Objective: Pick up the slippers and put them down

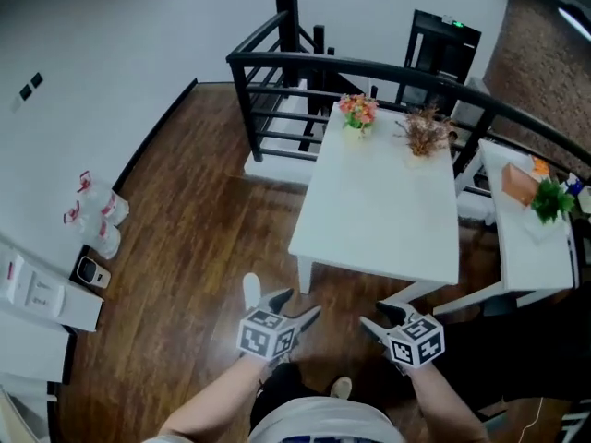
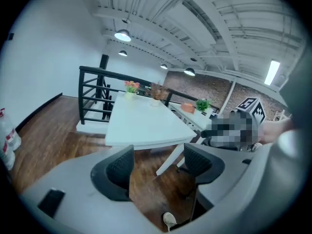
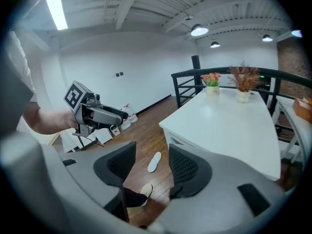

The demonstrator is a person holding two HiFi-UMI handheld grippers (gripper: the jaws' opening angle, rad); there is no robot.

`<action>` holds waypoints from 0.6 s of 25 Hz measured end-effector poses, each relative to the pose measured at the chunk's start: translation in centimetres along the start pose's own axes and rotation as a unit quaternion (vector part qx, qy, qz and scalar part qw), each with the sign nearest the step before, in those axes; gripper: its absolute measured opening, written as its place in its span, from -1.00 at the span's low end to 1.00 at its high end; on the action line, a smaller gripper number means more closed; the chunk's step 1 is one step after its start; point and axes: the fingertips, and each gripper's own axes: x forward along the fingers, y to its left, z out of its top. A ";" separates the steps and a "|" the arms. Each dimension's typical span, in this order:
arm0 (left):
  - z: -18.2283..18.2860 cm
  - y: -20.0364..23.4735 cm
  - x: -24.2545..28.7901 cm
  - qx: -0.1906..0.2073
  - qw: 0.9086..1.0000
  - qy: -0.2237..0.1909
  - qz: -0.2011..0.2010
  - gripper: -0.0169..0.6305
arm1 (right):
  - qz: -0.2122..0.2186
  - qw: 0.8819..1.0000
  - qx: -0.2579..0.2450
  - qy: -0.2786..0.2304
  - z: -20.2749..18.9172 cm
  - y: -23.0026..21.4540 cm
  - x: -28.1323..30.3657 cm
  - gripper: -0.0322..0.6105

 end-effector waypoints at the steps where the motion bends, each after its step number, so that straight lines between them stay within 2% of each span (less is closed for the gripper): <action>1: 0.4 -2.6 0.0 0.007 1.000 0.000 -0.009 0.05 | -0.006 1.000 0.005 -0.011 -0.3 -0.2 -2.5 -0.17; 5: 1.3 -11.1 -0.2 0.042 0.999 0.004 -0.031 0.05 | -0.033 0.998 0.023 -0.041 -2.3 -1.2 -11.4 -0.17; 8: 0.9 -15.8 -0.8 0.050 0.998 0.009 -0.043 0.05 | -0.051 0.996 0.033 -0.064 -3.5 -1.5 -16.6 -0.17; 15: -0.5 -21.0 -0.6 0.057 0.998 0.015 -0.038 0.05 | -0.059 0.994 0.036 -0.082 -6.5 -2.1 -21.6 -0.18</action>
